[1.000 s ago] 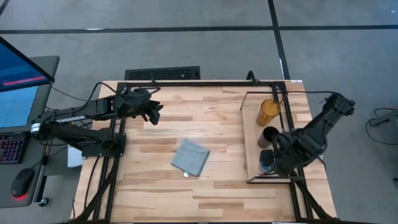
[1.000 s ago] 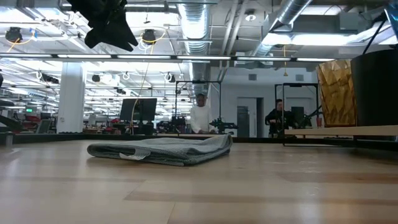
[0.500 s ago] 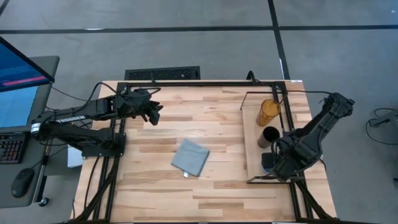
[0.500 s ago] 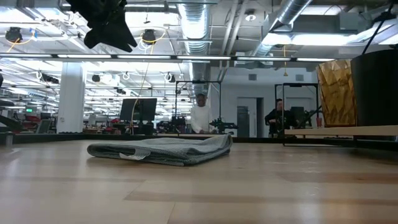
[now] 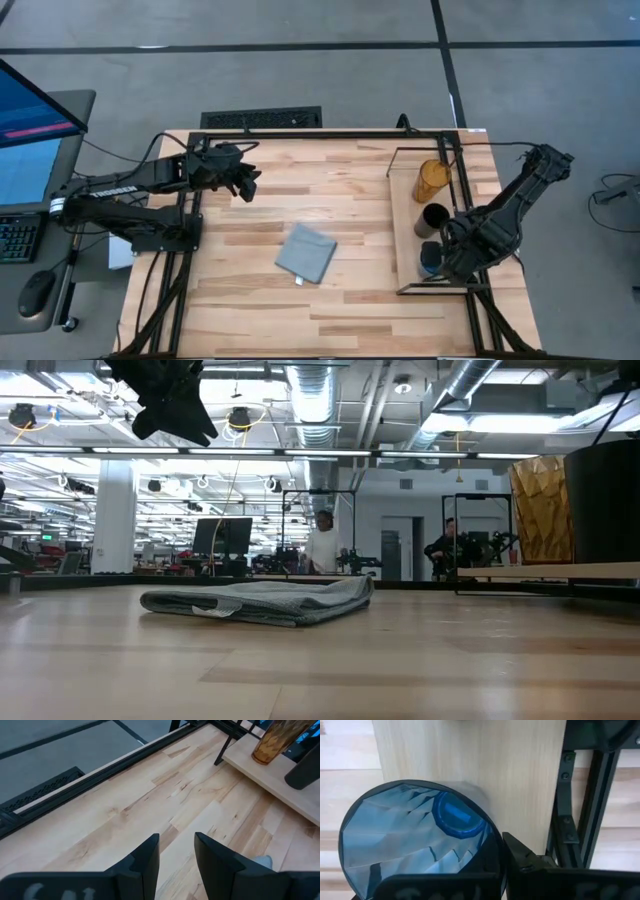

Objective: Stack small to large cups/mugs on shelf
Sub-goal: Put the blue cup on the shelf

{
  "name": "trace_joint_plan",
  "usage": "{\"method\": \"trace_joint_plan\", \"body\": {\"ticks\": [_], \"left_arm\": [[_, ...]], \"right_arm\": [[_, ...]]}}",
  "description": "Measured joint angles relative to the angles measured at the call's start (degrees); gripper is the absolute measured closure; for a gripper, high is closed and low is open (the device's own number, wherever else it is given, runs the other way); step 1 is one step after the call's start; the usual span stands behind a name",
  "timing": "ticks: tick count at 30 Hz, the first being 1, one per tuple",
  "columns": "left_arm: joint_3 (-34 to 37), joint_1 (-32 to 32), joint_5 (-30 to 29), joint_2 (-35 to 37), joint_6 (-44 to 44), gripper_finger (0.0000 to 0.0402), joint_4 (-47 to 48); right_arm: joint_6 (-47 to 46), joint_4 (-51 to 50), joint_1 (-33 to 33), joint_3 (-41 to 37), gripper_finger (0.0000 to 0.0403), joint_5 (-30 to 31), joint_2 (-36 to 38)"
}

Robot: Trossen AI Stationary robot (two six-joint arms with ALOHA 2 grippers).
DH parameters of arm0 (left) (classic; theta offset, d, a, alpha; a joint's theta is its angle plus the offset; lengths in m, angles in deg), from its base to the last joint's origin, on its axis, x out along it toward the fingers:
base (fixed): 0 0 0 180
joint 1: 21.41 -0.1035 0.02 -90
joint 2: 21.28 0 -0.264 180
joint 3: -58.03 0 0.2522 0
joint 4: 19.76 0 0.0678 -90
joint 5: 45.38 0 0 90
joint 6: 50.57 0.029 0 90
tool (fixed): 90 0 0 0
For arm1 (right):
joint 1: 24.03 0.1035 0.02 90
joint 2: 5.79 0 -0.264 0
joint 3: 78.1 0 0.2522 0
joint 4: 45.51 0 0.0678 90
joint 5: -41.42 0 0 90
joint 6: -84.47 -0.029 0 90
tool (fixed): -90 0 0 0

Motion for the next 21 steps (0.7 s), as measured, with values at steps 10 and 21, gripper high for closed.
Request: {"method": "trace_joint_plan", "body": {"ticks": [10, 21], "left_arm": [[0.0, 0.0, 0.0, 0.0, -0.4, 0.0287, 0.0], [0.0, 0.0, 0.0, 0.0, -1.1, 0.0287, 0.0]], "right_arm": [[0.0, -2.0, 0.0, -0.1, 0.0383, -0.8, 0.4], [0.0, -2.2, 0.0, -0.3, 0.0349, -2.7, 0.2]]}}
